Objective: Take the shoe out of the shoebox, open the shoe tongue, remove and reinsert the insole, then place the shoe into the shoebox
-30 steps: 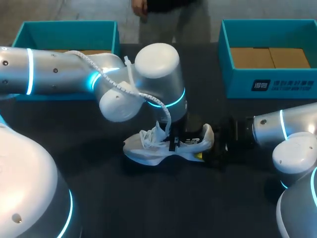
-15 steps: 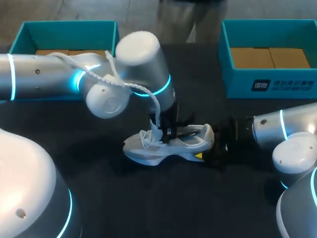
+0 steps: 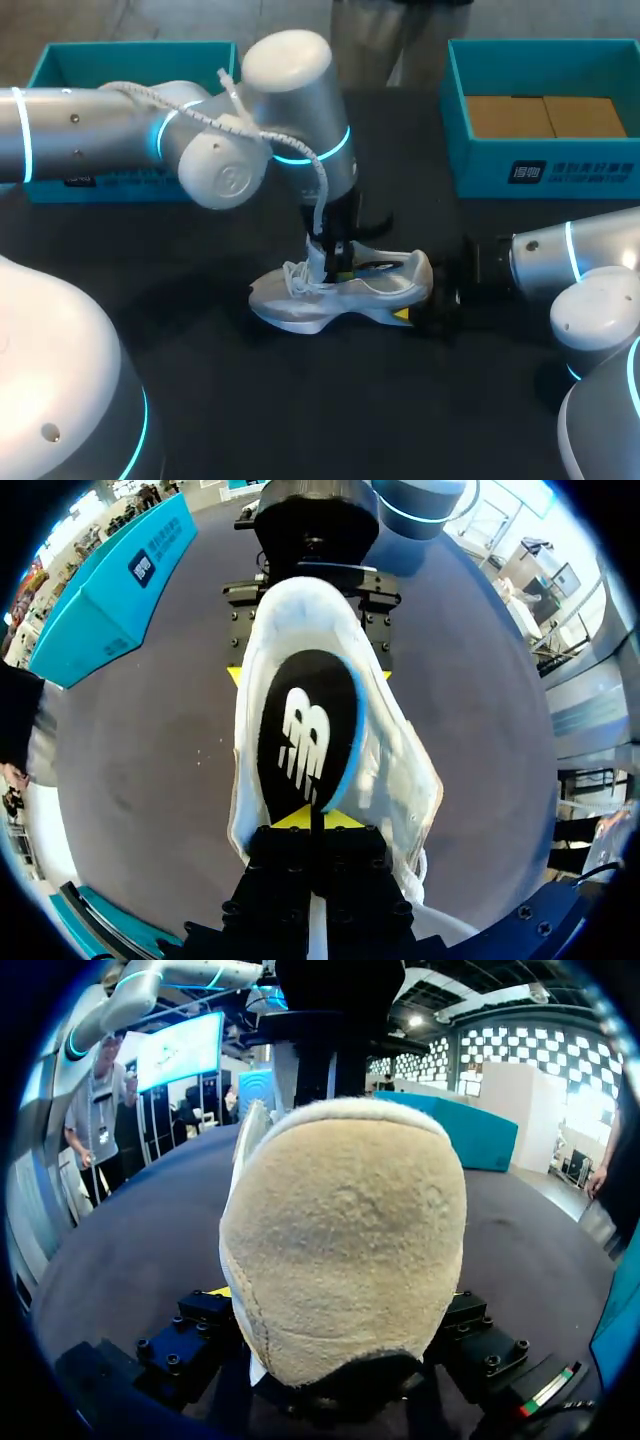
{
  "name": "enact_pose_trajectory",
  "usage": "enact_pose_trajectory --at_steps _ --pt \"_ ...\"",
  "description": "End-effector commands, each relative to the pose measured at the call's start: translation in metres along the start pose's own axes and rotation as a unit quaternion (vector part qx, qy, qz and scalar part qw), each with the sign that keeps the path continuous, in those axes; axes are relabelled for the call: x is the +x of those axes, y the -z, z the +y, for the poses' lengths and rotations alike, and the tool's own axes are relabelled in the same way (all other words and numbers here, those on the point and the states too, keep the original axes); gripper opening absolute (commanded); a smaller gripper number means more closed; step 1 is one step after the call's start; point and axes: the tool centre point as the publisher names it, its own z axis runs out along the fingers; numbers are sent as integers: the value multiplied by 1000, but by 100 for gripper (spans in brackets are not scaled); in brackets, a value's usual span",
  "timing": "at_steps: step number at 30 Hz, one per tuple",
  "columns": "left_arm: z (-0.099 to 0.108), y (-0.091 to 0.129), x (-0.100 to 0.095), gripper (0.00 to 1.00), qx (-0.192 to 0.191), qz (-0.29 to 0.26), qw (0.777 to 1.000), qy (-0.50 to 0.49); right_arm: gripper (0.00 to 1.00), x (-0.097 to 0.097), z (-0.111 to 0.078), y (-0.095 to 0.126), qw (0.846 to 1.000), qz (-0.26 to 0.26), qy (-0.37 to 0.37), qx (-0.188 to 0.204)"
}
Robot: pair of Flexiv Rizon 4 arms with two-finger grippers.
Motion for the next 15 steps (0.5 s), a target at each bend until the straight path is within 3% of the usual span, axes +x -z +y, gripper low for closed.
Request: enact_pose_trajectory --at_steps 1,15 --pt "-11 -1 -4 0 -17 8 1000 -4 0 2 -1 0 1000 0 0 3" --pt "-35 6 -1 0 -14 6 1000 -18 0 2 -1 0 1000 0 0 3"
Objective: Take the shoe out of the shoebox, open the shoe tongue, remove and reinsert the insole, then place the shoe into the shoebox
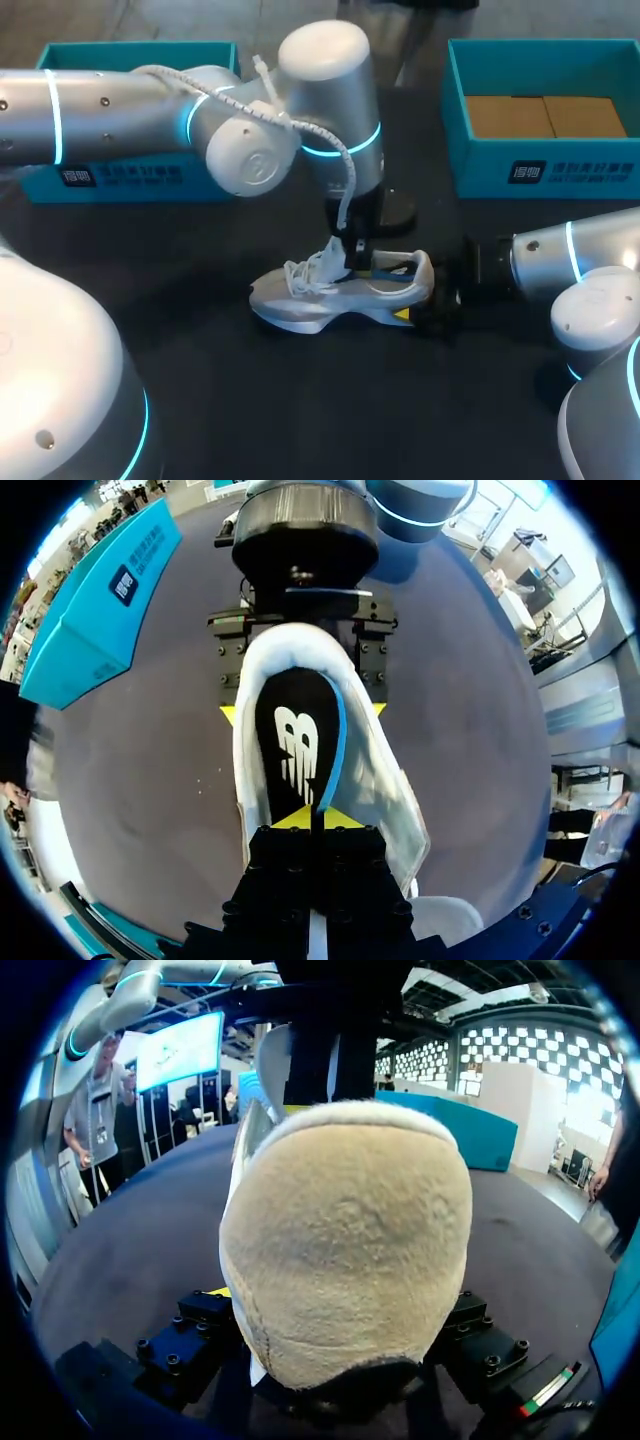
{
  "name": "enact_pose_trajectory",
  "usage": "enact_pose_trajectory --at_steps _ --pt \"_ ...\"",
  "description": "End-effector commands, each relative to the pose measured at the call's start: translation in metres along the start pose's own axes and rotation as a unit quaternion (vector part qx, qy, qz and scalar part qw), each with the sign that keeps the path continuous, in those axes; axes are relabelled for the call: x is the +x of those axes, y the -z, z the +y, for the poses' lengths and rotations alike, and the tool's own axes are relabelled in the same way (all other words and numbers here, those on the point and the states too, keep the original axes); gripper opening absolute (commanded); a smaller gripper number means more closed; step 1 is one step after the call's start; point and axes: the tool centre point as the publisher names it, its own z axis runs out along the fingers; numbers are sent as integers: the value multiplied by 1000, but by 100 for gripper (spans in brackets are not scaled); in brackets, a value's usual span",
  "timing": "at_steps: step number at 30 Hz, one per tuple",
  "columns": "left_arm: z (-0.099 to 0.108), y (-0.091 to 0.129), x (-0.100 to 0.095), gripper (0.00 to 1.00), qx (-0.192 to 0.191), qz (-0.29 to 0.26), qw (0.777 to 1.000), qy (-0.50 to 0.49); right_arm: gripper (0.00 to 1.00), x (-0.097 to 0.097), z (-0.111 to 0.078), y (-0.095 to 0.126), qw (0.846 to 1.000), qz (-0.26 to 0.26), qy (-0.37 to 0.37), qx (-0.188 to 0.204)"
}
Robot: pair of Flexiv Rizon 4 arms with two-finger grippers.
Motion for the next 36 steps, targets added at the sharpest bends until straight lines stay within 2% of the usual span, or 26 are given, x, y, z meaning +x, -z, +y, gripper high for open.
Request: enact_pose_trajectory --at_steps 1,16,36 --pt "-8 5 0 0 -1 -4 1000 -2 0 2 -1 -1 1000 0 0 3" --pt "-23 24 7 0 21 -6 1000 -15 0 2 -1 -1 1000 0 0 3" --pt "-33 39 -7 0 57 32 998 -14 0 2 -1 -1 1000 0 0 3"
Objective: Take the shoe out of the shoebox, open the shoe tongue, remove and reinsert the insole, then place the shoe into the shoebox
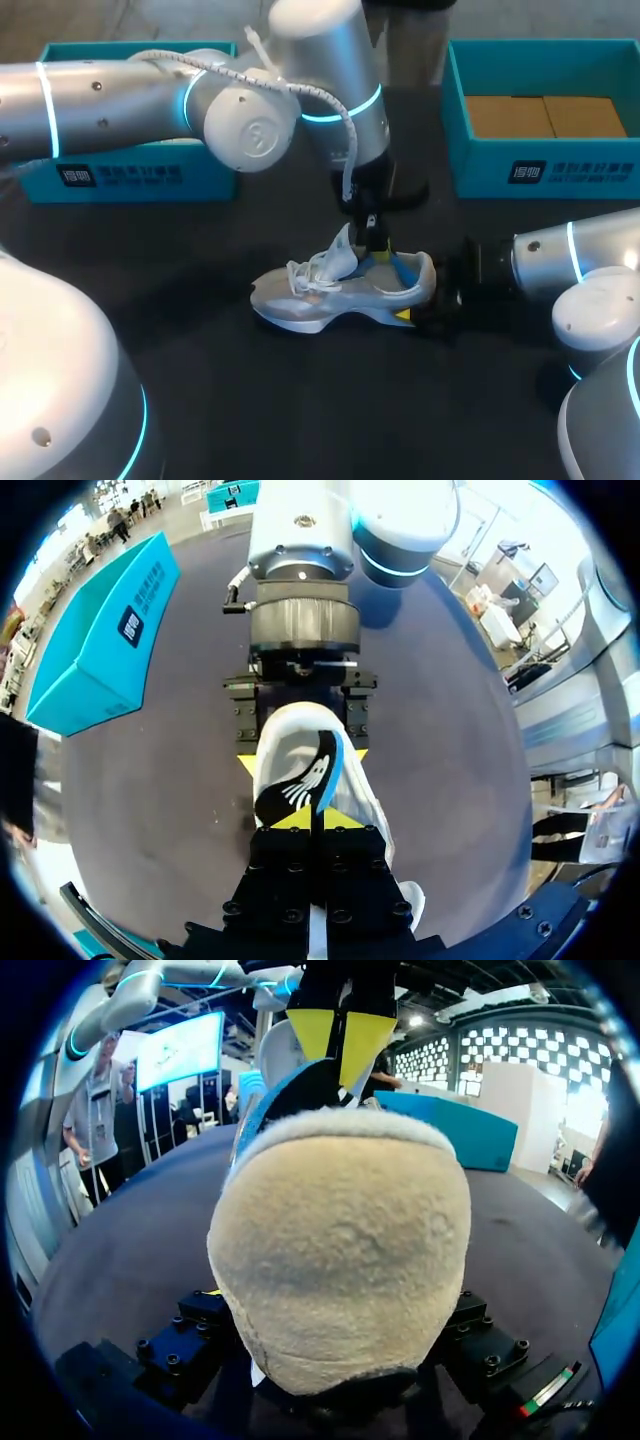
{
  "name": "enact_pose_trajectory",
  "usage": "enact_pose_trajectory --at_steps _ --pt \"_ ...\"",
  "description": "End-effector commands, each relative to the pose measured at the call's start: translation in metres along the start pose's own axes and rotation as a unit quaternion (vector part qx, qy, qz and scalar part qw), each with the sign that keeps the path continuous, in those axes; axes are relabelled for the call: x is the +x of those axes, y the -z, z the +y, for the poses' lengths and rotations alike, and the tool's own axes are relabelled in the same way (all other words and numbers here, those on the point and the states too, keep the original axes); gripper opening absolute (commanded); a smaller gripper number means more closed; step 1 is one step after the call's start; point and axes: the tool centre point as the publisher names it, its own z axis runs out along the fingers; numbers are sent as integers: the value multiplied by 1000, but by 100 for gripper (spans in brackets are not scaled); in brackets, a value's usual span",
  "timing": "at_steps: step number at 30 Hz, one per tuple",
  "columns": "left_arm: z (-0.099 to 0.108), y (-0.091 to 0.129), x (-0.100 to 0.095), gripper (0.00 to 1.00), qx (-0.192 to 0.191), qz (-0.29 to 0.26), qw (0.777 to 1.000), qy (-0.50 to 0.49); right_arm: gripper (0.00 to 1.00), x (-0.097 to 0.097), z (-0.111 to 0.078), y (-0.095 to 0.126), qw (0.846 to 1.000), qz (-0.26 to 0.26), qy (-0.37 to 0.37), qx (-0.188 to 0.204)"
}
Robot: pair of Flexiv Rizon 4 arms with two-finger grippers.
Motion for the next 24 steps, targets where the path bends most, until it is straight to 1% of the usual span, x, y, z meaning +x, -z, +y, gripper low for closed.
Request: enact_pose_trajectory --at_steps 1,6,11,12,13,14,16,17,18,20,24 --pt "-3 0 -7 0 5 8 1000 0 0 1 0 -2 1000 0 0 3" --pt "-7 -3 -10 0 4 11 1000 0 0 1 0 -2 1000 0 0 3" --pt "-5 -7 -10 0 2 18 1000 0 0 1 0 -2 1000 0 0 3" --pt "-5 -7 -10 13 3 18 1000 1 0 1 0 -2 1000 0 0 3" --pt "-5 -7 -10 13 3 18 1000 1 0 1 0 -2 1000 0 0 3" --pt "-5 -7 -10 42 3 19 1000 1 0 1 0 -2 1000 0 0 3" --pt "-5 -7 -10 44 3 19 1000 2 0 1 0 -2 1000 0 0 3" --pt "-5 -5 -9 62 1 19 1000 1 0 1 0 -2 1000 0 0 3" --pt "-5 -5 -9 84 1 19 1000 1 0 1 0 -2 1000 0 0 3" --pt "-5 -2 -8 100 4 19 1000 1 0 1 0 -2 1000 0 0 3" --pt "-5 3 -6 100 9 14 1000 0 0 1 0 -2 1000 0 0 3"
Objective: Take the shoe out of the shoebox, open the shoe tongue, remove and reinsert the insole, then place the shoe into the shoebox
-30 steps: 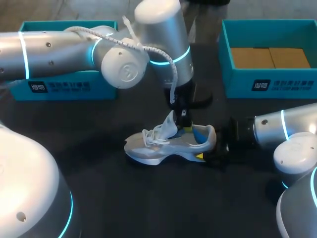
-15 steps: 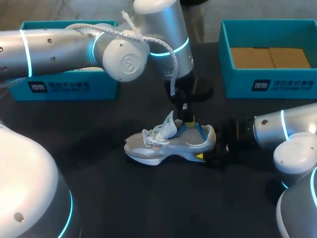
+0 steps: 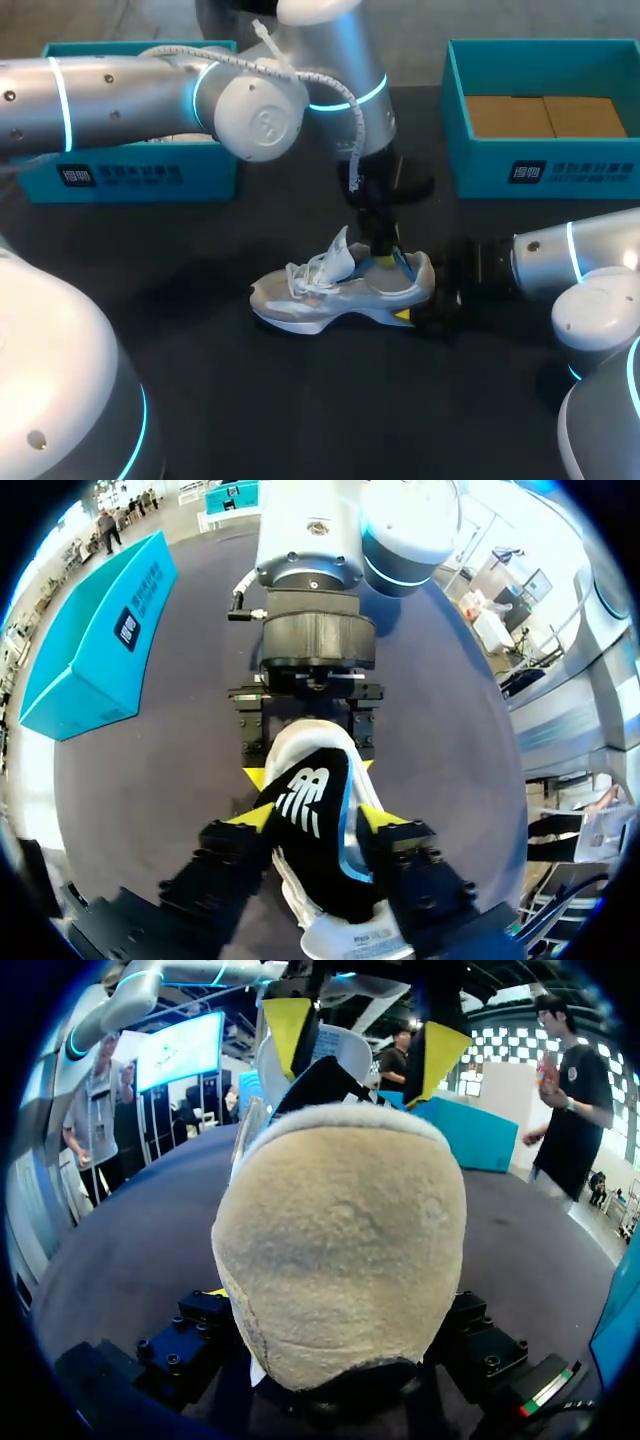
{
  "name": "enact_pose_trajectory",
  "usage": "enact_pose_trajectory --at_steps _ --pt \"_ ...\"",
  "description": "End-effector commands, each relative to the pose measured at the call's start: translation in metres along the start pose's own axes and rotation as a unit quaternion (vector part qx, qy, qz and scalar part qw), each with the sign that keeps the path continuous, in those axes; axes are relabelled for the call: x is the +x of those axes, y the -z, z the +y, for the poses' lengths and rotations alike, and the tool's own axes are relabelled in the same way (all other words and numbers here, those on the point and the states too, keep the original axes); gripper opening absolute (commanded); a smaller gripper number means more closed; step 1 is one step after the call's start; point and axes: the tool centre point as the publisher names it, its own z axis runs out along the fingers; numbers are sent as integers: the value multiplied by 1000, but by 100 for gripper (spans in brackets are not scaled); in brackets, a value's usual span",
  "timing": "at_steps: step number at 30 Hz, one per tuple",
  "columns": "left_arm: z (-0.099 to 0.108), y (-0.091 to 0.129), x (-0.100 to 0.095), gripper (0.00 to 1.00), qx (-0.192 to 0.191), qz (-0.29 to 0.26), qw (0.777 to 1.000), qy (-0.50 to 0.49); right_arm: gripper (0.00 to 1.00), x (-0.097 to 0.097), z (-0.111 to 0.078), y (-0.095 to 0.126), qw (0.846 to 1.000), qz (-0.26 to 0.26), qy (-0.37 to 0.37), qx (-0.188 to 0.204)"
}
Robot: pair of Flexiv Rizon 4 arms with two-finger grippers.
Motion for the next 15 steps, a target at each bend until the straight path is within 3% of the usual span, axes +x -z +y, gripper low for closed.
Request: enact_pose_trajectory --at_steps 1,9,15 --pt "2 6 4 100 3 -4 1000 -1 0 1 0 -2 1000 0 0 3" --pt "5 17 13 100 -4 -26 1000 -4 0 1 0 -2 1000 0 0 3" --pt "7 24 27 100 -34 -86 996 -10 0 1 0 -2 1000 0 0 3"
